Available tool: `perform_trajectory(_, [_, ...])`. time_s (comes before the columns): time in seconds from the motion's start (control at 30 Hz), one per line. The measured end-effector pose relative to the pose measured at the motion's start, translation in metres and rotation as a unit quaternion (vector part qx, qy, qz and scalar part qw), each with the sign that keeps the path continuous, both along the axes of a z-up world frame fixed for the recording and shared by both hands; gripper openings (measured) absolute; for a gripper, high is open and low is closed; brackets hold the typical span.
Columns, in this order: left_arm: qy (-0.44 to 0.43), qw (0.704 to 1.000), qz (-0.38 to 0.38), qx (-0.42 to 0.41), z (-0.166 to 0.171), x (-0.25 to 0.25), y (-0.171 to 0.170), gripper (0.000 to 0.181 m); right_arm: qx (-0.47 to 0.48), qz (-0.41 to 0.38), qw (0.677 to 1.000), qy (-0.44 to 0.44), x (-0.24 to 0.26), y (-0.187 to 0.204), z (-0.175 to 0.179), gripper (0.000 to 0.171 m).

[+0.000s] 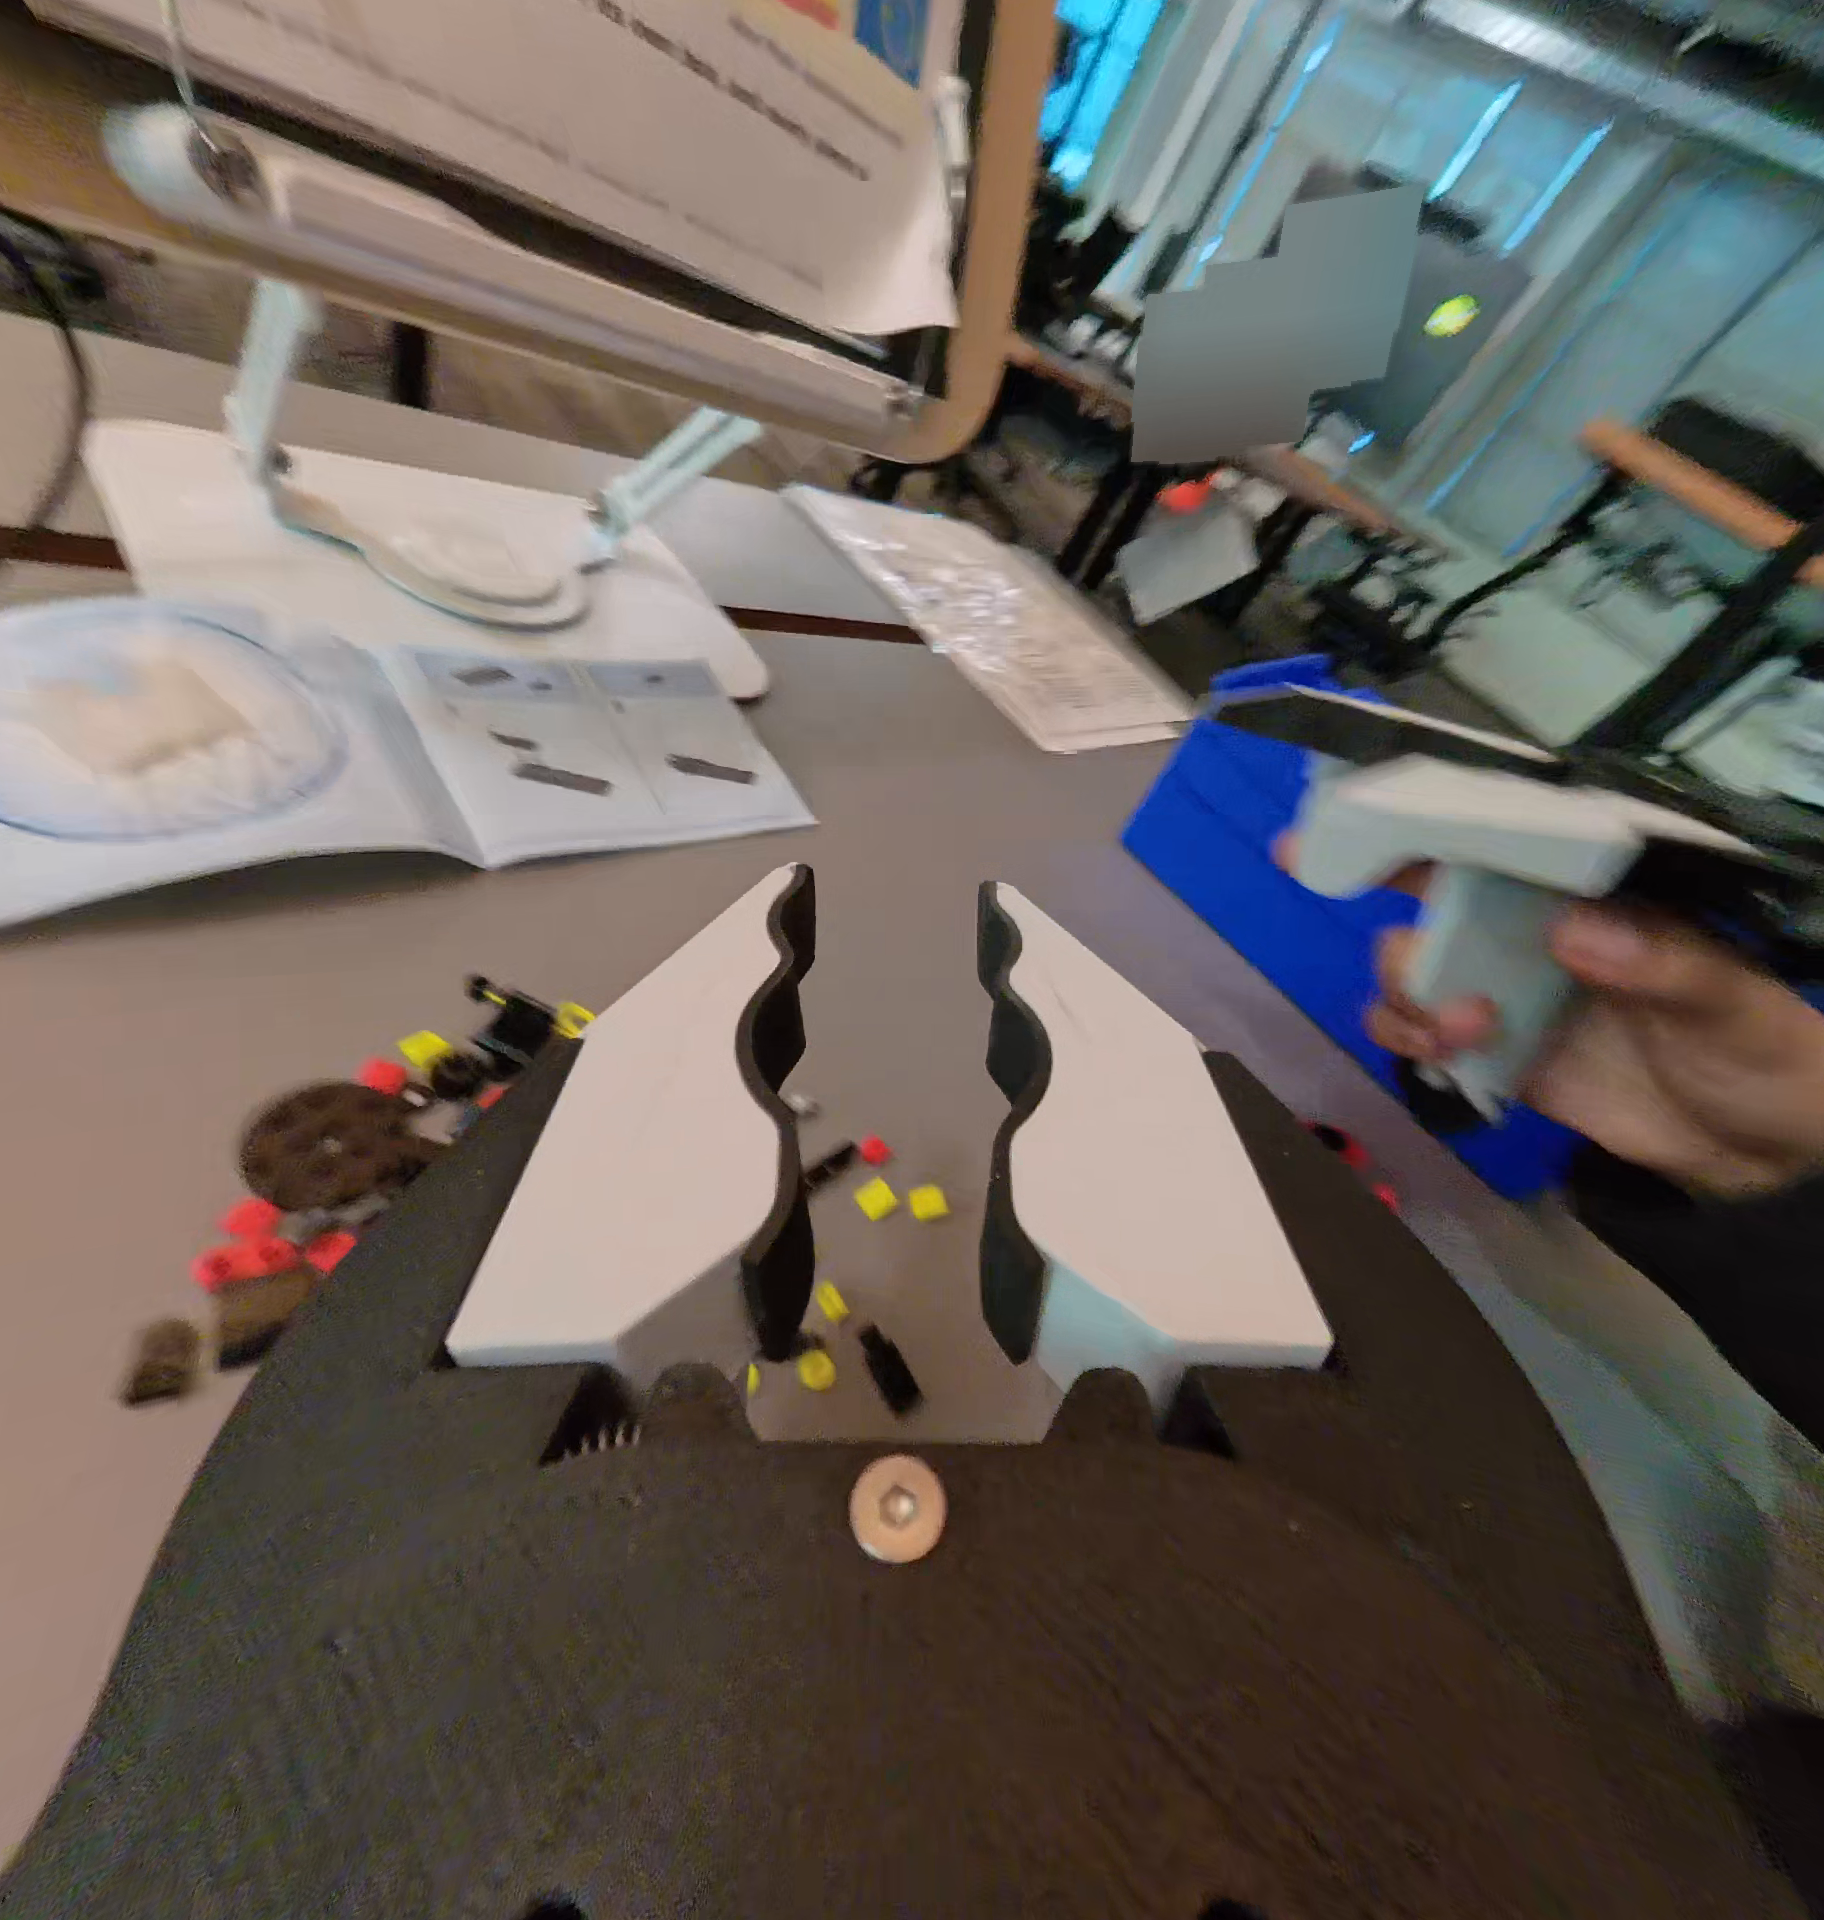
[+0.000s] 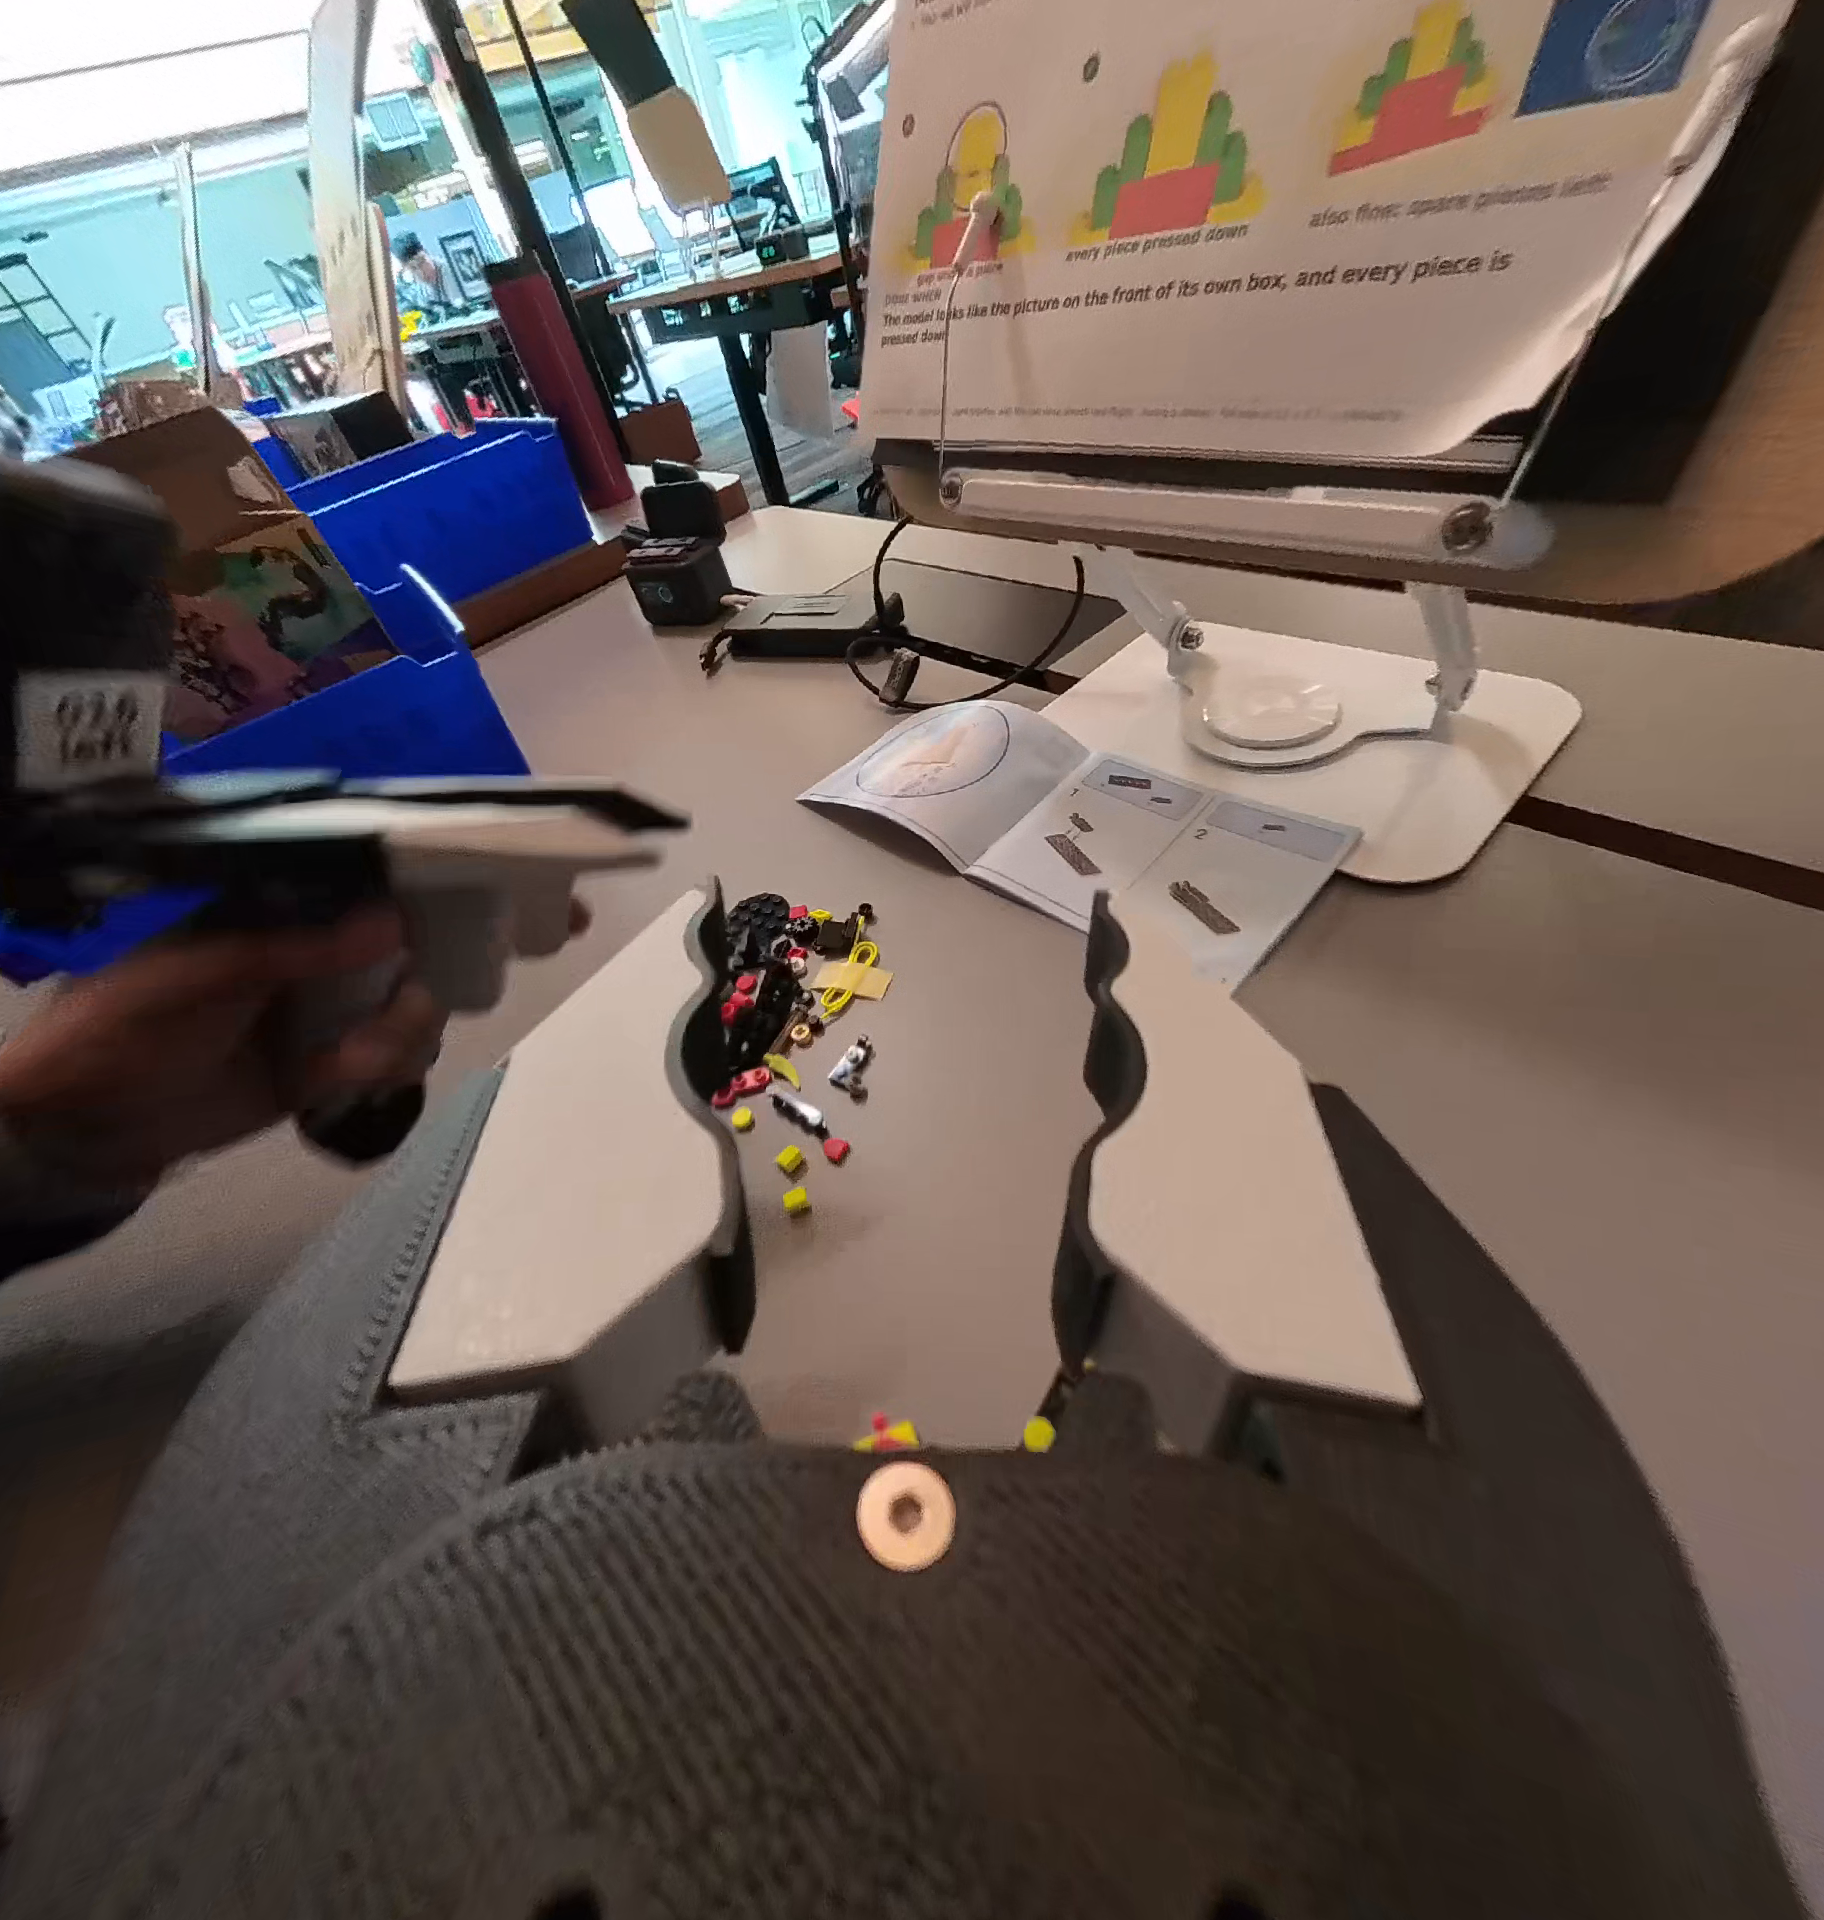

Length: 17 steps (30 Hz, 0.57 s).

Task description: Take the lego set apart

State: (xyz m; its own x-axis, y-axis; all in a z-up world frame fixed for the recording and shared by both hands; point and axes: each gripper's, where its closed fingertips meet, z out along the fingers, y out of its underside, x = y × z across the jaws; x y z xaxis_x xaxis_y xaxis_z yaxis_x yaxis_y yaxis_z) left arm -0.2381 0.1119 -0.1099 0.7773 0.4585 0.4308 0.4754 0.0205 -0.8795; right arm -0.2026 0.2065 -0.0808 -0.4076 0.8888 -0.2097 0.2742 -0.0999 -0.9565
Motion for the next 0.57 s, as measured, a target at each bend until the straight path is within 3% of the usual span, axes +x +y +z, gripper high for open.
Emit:
perform_trajectory(0.17, [-0.013, 0.988, 0.106, -0.111, 0.021, -0.080, 0.027, 0.033, 0.014, -0.007, 1.000, 0.002, 0.044, 0.010, -0.015, 0.064])
perform_trajectory(0.37, [-0.063, 0.971, 0.123, -0.194, 0.036, -0.141, 0.087, 0.034, -0.008, -0.015, 1.000, -0.012, 0.100, 0.024, -0.042, 0.063])
perform_trajectory(0.57, [-0.022, 0.946, 0.161, -0.280, 0.040, -0.164, 0.103, 0.024, -0.065, 0.000, 0.998, -0.015, 0.120, 0.044, -0.027, 0.063])
